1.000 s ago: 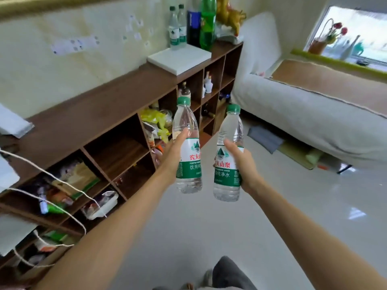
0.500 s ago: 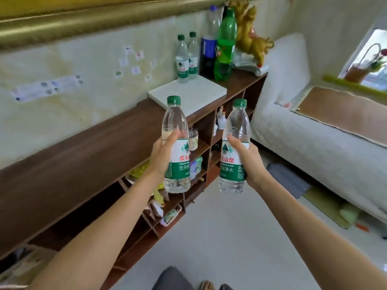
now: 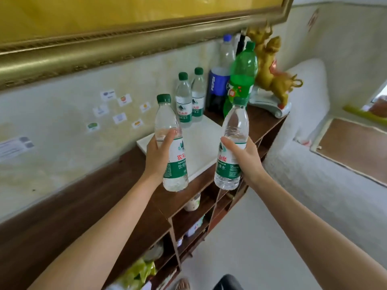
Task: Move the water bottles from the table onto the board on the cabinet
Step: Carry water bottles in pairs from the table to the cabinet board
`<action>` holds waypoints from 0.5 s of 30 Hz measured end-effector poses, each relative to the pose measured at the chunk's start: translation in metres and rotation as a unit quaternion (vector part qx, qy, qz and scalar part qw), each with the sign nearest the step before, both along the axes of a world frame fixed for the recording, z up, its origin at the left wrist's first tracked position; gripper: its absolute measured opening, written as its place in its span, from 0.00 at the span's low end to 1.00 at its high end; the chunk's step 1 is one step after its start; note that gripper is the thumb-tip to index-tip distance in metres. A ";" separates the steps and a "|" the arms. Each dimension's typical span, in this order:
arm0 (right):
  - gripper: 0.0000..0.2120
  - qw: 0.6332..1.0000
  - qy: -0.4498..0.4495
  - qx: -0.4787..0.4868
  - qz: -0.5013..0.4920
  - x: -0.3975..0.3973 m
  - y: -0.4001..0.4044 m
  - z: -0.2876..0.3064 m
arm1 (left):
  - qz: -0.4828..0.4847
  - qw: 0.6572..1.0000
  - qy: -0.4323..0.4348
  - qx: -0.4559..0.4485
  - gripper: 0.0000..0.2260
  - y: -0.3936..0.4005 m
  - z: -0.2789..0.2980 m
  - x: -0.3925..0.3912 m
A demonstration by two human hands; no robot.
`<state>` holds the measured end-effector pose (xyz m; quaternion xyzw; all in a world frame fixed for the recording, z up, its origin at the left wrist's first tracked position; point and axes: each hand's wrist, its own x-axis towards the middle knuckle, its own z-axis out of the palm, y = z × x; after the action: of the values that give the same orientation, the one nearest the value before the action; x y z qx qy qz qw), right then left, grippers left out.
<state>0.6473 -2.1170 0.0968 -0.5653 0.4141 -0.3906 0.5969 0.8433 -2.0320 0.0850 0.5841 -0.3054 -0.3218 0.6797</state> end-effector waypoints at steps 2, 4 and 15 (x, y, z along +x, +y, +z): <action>0.20 1.000 -0.005 -0.014 -0.002 0.011 -0.027 0.002 | 0.015 1.000 -0.011 -0.001 0.11 -0.023 0.003 0.004; 0.21 1.000 0.001 -0.014 0.001 0.024 -0.063 -0.002 | 0.035 0.999 -0.004 0.003 0.19 -0.049 -0.003 0.010; 0.29 0.986 0.016 -0.036 0.160 0.082 -0.233 -0.033 | 0.228 0.972 -0.049 0.020 0.15 -0.154 -0.025 0.000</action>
<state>0.7291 -2.3498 0.0640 -0.6514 0.3141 -0.2956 0.6243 0.8437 -2.1861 0.0596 0.6668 -0.1905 -0.1357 0.7076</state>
